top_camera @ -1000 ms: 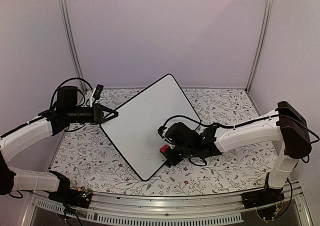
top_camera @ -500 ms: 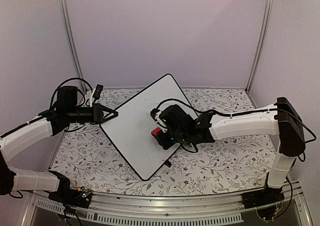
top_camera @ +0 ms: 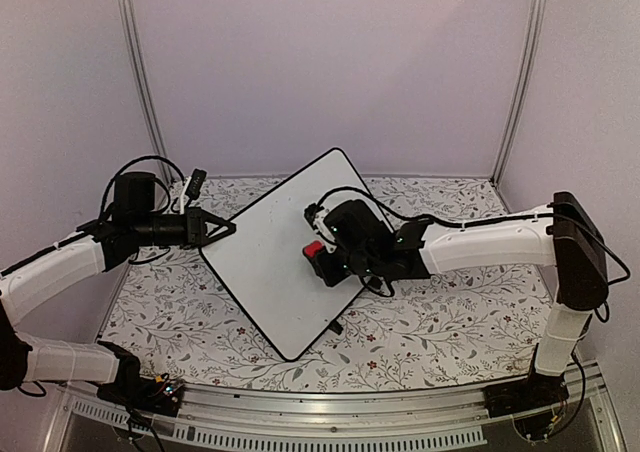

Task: Erase the whiteboard
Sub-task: Erase the whiteboard at the center of the board.

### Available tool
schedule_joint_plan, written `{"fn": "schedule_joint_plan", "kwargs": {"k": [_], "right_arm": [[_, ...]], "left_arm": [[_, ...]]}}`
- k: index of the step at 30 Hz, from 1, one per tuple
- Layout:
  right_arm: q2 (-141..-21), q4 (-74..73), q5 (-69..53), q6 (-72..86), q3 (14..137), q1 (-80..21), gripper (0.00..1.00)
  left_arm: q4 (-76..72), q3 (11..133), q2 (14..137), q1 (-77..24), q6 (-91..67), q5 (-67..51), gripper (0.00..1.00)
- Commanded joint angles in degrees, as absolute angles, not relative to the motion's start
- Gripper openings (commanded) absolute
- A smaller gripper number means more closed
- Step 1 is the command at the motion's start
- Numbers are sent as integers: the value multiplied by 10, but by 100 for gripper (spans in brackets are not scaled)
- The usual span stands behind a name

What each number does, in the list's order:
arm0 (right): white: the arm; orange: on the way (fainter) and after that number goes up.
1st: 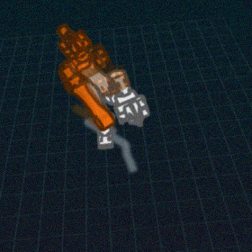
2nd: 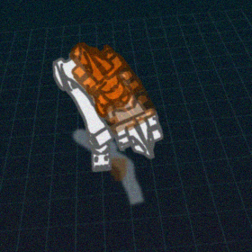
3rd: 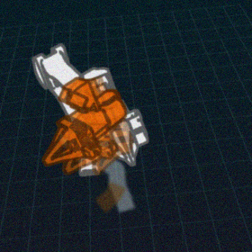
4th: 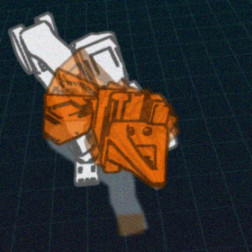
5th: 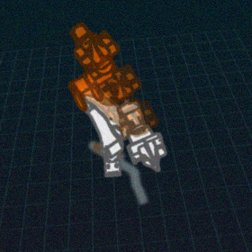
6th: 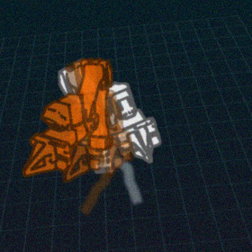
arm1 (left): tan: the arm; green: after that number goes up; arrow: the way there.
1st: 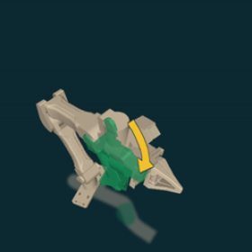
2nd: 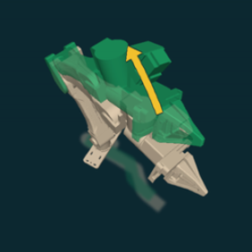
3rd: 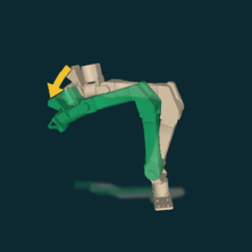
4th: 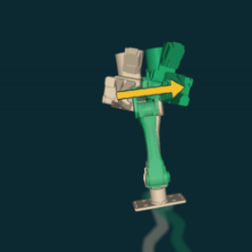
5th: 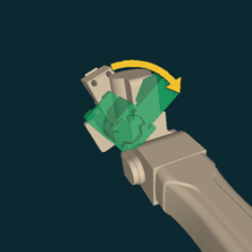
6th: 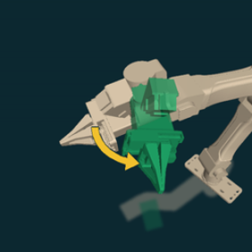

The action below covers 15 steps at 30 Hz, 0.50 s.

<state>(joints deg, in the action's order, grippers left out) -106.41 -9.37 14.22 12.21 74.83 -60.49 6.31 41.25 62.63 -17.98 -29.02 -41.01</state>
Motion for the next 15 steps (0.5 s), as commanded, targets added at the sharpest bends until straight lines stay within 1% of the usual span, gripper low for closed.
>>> {"fn": "schedule_joint_plan", "kwargs": {"k": [1, 6, 15], "right_arm": [[-1069, -105, 128, 140, 691, -606, 0], [-1046, -95, 133, 158, 638, -606, 0], [-1024, -84, 132, 182, 580, -606, 0]], "left_arm": [[54, 404, 620, -189, -273, -459, 0], [54, 405, 620, -188, -273, -459, 0], [54, 405, 621, -189, -274, -459, 0]]}}
